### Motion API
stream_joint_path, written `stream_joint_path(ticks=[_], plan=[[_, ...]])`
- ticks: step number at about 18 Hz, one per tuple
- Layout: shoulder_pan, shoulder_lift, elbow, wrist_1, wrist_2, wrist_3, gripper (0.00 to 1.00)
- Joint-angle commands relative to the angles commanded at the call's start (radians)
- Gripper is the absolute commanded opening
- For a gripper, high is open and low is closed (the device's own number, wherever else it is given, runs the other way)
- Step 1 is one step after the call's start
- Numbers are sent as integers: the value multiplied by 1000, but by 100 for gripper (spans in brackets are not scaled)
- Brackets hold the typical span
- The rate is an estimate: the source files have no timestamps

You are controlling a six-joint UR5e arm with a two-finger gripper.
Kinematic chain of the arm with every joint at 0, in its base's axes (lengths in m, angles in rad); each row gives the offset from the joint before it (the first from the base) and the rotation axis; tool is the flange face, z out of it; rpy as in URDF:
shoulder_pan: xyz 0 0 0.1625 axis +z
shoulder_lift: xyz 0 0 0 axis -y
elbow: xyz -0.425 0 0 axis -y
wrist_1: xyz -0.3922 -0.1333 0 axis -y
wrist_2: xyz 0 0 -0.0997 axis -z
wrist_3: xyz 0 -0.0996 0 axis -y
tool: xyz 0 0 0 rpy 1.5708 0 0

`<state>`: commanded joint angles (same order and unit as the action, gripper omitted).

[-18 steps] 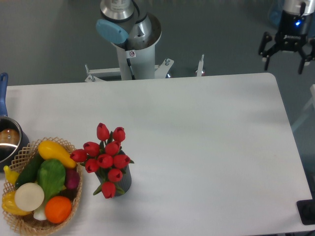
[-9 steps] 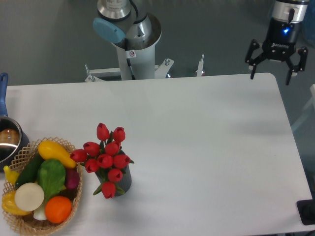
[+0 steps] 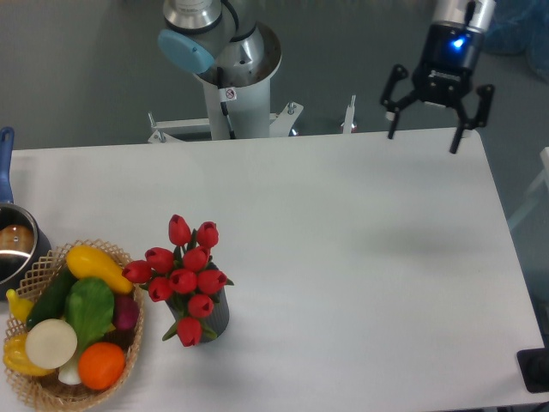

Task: Pick up the flowers from the vase
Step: 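Lower the open gripper toward the red tulip stems above the vase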

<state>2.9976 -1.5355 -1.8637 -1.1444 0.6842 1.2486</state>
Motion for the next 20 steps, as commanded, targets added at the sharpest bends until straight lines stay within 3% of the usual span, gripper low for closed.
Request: stream_joint_path(ticks=[8,20], plan=[[-107,-18,-51,5,-55,20,100],[-259,-106,-42,15,49,143,100]])
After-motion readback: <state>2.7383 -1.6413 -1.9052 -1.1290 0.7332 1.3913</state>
